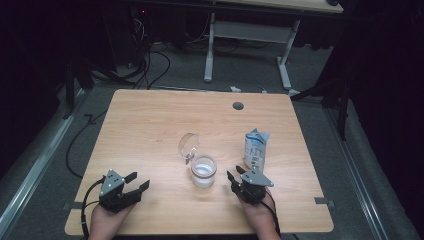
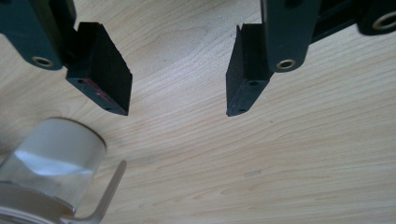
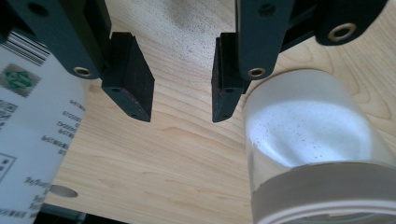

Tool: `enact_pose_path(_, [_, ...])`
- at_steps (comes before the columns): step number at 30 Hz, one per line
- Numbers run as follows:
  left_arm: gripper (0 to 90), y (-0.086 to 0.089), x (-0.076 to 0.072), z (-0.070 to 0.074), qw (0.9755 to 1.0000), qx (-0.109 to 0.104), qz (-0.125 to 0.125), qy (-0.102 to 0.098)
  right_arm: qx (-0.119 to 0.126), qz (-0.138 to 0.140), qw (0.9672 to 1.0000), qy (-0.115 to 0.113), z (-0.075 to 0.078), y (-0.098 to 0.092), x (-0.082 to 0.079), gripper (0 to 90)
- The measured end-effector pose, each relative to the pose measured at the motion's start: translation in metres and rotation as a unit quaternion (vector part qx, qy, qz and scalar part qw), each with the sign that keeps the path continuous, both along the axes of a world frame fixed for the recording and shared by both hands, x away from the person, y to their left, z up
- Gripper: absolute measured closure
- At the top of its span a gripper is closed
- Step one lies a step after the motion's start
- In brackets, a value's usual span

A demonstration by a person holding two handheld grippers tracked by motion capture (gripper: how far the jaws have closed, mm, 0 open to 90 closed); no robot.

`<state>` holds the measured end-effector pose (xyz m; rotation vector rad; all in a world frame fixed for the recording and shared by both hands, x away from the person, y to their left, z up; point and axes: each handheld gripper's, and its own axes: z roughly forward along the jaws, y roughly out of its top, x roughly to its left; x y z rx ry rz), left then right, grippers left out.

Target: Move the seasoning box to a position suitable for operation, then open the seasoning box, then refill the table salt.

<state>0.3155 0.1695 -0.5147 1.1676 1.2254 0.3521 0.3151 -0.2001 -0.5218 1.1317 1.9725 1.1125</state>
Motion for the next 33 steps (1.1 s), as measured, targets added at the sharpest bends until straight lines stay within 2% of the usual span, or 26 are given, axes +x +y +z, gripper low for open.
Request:
enact_pose_path(5, [45.3,-0.006,0.003,0.001,1.0000,0.003,-0.003,-0.002,-0.004,0.002,1.0000,0.001,-0.001,0.002,0.002,60.2])
enact_pose_path(7, [46.0,-0.008,0.002,0.002,1.0000,0.001,-0.007,-0.003,-0.004,0.002,1.0000,0.001,0.000,0.002,0.001,60.1])
enact_pose_path(11, [46.2,-0.016,-0.001,0.003,0.9997,0.012,-0.020,-0.007,-0.007,0.006,1.0000,-0.002,0.000,0.002,-0.001,59.9])
enact_pose_path(15, [47.7,-0.022,-0.003,0.004,0.9996,0.010,-0.026,-0.006,-0.010,0.009,0.9999,-0.005,0.001,0.003,-0.005,59.8])
enact_pose_path(18, [47.6,-0.028,0.000,0.004,0.9997,0.001,-0.026,-0.001,-0.010,0.010,0.9999,-0.004,0.002,0.002,-0.008,59.8])
enact_pose_path(23, [47.9,-0.040,0.006,0.006,0.9995,0.008,-0.028,-0.006,-0.009,0.010,0.9999,-0.001,0.002,-0.004,-0.008,59.6])
enact_pose_path(28, [52.6,-0.049,0.013,0.008,0.9996,0.015,-0.024,-0.002,-0.003,0.012,0.9999,0.001,0.002,-0.006,-0.006,59.7])
enact_pose_path(33, [57.1,-0.052,0.018,0.014,0.9997,0.007,-0.022,0.001,-0.007,0.017,0.9998,0.001,0.002,-0.004,-0.008,61.0])
